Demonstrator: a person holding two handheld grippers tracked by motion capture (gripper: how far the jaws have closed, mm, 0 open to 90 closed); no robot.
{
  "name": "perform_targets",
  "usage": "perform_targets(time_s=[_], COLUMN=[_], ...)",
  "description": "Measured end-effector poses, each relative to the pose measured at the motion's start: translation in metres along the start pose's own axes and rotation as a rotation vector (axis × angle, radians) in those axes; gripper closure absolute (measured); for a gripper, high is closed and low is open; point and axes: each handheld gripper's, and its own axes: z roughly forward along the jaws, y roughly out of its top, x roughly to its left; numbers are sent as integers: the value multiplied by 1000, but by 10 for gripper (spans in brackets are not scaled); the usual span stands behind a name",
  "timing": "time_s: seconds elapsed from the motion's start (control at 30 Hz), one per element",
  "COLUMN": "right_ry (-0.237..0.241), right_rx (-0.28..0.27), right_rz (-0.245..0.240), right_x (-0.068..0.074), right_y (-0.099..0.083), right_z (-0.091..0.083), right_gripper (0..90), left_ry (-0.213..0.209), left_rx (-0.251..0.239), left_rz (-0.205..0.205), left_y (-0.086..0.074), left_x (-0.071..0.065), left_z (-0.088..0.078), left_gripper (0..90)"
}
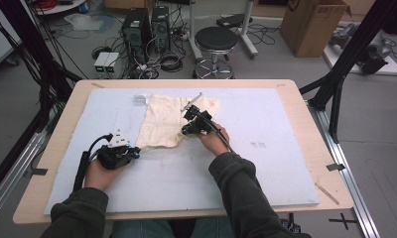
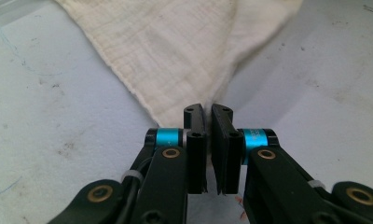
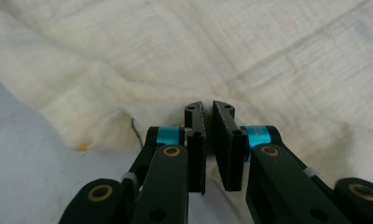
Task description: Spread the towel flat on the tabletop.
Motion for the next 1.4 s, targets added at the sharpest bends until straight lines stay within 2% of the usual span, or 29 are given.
perform_targets(time_s=[0.1,0.13,0.23,0.43,0.57,0.67,0.73,0.83,0.87,0.93,0.97,1.07,1.2,1.33,1.4], right_ry=[-9,-2,26,50,43,22,11,-21,-30,-62,-59,-40,8,10,13], right_rx=[-68,-73,-69,-107,-123,-106,-88,-102,-108,-87,-94,-84,-52,-34,1], right_rz=[19,33,40,15,-1,-18,6,-12,-9,-20,-12,-8,-18,-48,-53], right_x=[-3,-4,-4,4,12,15,14,14,14,14,14,12,14,19,23], right_y=[0,0,-4,-21,-38,-46,-48,-46,-45,-45,-46,-47,-51,-62,-70], right_z=[0,-1,-6,-25,-35,-33,-28,-22,-19,-13,-13,-17,-36,-64,-78], right_gripper=[796,761,718,669,640,615,598,627,677,775,849,868,868,868,867], left_ry=[-1,1,1,11,17,17,17,14,11,6,3,-1,-7,-13,-20], left_rx=[2,-1,1,8,9,13,12,7,7,3,4,-3,-12,-20,-22], left_rz=[2,-3,4,7,9,16,15,10,12,11,12,16,41,78,88], left_y=[0,0,0,-1,0,0,0,0,0,0,0,0,1,3,4], left_x=[1,1,1,0,-1,-1,-1,-1,-1,-1,-1,-3,-8,-16,-20], left_z=[0,1,0,0,-1,-1,-1,0,0,1,1,-1,-4,-8,-9], left_gripper=[835,835,832,832,832,831,831,829,828,828,828,821,823,837,839])
